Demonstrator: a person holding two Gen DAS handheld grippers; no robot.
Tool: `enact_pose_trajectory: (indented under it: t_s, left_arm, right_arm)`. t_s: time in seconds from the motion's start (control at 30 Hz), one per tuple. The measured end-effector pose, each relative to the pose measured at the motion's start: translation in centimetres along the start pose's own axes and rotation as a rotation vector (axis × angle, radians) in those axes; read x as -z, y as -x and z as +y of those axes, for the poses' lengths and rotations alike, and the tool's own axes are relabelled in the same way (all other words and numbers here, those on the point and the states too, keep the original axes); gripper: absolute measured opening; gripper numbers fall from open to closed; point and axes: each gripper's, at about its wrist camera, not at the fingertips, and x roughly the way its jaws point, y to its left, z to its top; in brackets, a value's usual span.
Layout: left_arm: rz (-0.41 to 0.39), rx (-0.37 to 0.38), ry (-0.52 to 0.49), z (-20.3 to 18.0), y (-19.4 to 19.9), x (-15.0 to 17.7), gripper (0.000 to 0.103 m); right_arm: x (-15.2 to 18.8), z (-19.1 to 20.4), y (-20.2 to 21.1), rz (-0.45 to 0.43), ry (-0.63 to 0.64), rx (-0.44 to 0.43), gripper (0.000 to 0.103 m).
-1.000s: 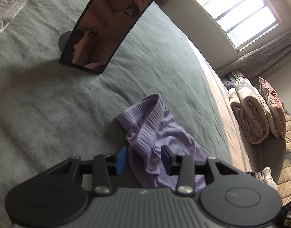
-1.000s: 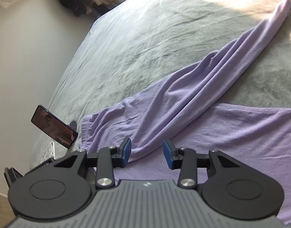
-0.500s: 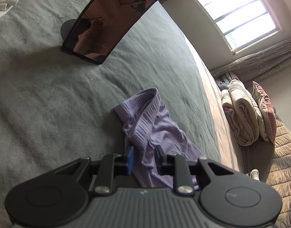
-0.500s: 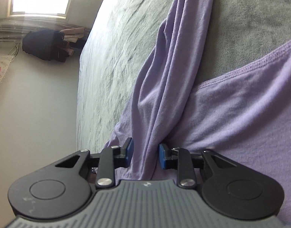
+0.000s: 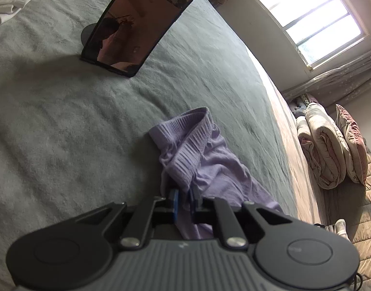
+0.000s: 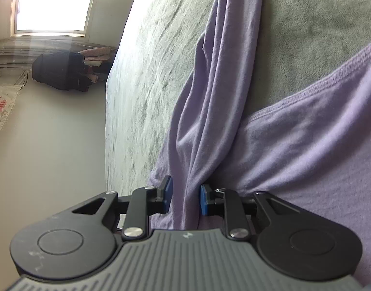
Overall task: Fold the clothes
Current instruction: 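Hold the waistband with the left gripper while the right gripper grasps and pulls the leg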
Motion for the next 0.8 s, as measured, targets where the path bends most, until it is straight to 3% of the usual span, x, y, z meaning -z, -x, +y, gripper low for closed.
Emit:
enact_pose_trajectory:
  t_s: [0.2, 0.47, 0.67, 0.8]
  left_arm:
    - [-0.037, 0.014, -0.020, -0.6, 0.7, -0.1, 0.001]
    - [-0.141, 0.095, -0.058, -1.5, 1.8, -1.0, 0.001]
    - [-0.203, 0.142, -0.046, -1.8, 1.4, -2.7, 0.001]
    - [-0.185, 0.136, -0.022, -1.0, 0.9, -3.6, 0.001]
  right_arm:
    - [-0.6, 0.4, 0.5, -0.053, -0.005, -0.057, 0.027]
    - [-1.1, 1.8, 0.9, -0.149, 0.051, -0.142, 0.010]
    - [0.7, 5.2, 3.0, -0.241, 0.262, -0.173, 0.007]
    - [1.9, 7.1, 3.2, -0.300, 0.387, -0.145, 0.007]
